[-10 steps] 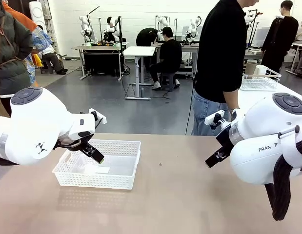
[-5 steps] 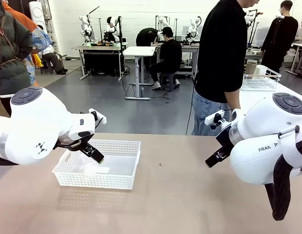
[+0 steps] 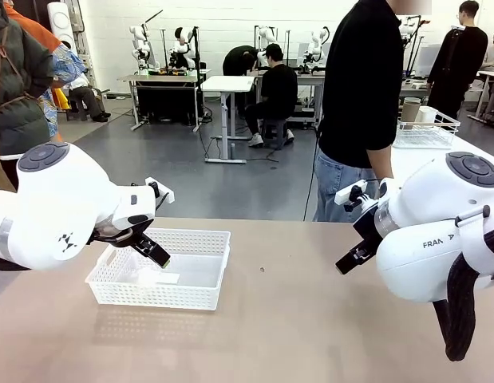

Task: Clean and organize the cups into the basket.
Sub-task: Pick up the Organizing basket and move it to the center of the table, then pick up the Reusable plastic cup from the right side of the table and place it inside the Organizing basket.

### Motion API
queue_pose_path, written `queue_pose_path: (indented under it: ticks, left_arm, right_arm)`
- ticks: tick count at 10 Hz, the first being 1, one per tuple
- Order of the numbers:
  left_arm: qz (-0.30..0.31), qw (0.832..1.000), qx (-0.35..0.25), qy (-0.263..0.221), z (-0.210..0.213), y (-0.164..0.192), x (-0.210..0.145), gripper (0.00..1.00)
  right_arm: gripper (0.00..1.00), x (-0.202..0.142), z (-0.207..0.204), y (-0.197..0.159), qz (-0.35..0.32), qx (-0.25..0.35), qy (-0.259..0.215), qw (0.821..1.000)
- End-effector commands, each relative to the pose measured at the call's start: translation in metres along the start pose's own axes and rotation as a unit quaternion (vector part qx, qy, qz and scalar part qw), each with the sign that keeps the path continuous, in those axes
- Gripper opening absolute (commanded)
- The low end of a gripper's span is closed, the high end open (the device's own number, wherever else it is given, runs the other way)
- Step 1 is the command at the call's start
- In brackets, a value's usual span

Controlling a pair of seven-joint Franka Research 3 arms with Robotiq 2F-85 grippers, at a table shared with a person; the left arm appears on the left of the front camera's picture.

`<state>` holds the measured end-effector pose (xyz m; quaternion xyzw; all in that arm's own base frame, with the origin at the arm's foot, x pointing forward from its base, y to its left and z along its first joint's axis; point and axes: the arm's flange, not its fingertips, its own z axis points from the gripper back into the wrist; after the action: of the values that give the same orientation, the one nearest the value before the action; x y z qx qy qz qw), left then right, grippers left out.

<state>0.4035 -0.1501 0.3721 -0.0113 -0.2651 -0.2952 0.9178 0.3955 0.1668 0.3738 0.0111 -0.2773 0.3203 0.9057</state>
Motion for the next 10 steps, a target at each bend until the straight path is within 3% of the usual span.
queue_pose_path:
  ticks: [1, 7, 8, 10]
  left_arm:
    - [0.000, 1.000, 0.000, 0.000, 0.000, 0.000, 0.000, 1.00]
    - [0.000, 1.000, 0.000, 0.000, 0.000, 0.000, 0.000, 1.00]
    - [-0.036, 0.999, 0.021, 0.000, 0.025, -0.001, -0.001, 1.00]
    - [-0.089, 0.994, 0.069, 0.013, 0.079, -0.014, -0.008, 1.00]
  right_arm:
    - [1.00, 0.000, 0.000, 0.000, 0.000, 0.000, 0.000, 1.000]
    - [1.00, -0.006, 0.008, 0.001, 0.017, -0.002, 0.012, 1.000]
    - [1.00, -0.007, 0.032, 0.004, 0.008, -0.029, 0.029, 0.999]
    - [1.00, -0.020, 0.093, 0.029, 0.053, -0.061, 0.058, 0.995]
